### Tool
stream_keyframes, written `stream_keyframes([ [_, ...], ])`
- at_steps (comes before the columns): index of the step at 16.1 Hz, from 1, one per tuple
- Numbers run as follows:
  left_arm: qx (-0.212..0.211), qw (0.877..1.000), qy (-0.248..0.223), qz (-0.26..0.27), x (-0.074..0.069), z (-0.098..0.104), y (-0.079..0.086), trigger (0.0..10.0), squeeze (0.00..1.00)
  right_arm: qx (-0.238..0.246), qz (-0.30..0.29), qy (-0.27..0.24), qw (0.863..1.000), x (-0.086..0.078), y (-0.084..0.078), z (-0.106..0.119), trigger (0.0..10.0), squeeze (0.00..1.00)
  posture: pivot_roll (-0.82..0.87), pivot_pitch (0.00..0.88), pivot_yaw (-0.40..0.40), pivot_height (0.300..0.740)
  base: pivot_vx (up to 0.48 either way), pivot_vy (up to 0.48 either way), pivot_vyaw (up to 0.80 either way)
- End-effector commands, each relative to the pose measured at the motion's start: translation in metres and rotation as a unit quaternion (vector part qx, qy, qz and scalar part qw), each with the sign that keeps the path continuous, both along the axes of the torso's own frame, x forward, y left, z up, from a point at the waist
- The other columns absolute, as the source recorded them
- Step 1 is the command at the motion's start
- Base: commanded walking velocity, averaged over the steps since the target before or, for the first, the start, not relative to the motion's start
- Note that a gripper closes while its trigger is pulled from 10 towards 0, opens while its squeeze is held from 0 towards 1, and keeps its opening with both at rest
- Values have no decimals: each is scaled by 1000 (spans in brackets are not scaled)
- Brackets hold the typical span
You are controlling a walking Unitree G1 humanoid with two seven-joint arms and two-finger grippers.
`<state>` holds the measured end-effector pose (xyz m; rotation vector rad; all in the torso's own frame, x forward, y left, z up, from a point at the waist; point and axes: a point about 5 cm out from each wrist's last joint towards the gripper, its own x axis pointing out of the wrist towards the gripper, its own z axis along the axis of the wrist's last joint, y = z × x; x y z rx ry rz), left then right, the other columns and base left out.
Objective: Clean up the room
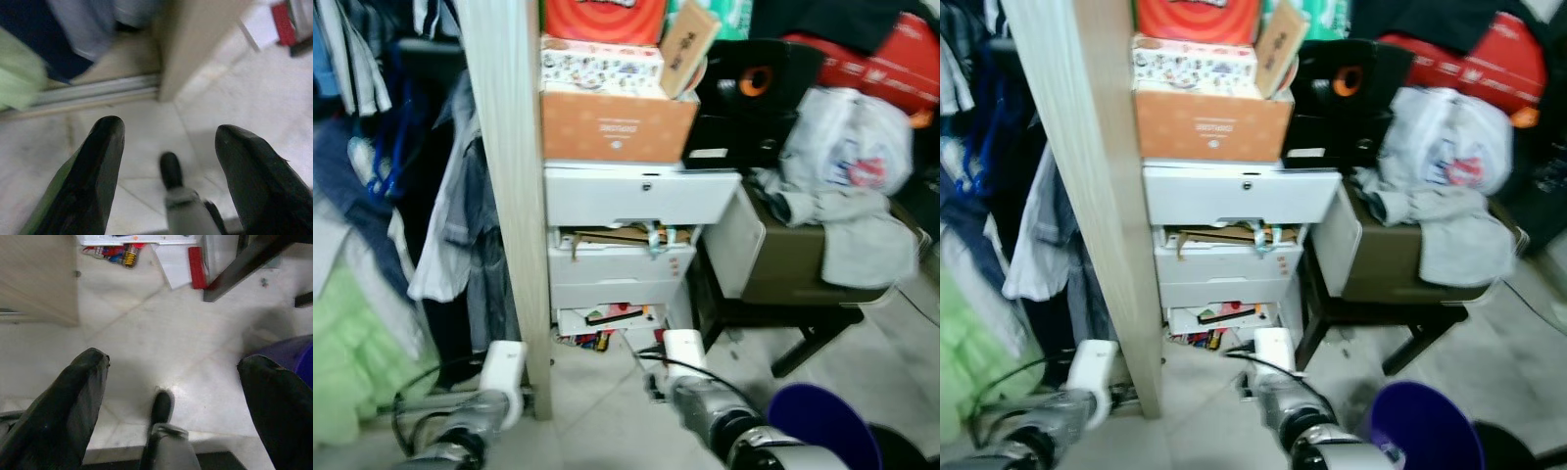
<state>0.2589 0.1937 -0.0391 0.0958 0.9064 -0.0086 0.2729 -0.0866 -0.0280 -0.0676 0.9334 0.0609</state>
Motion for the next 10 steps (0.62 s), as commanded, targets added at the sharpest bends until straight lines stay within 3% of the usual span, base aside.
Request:
stream_keyframes([
  [1,-8,1000,10,-9,-4,-5,-9,10000,0,-4,-4,0,1000,1,-4,0,10000,0,-67,63,-83,740,0,394,0],
  [10,-8,1000,10,-10,-3,-4,-9,10000,0,-5,3,-7,1000,3,-3,2,10000,0,-69,66,-84,740,0,397,0],
])
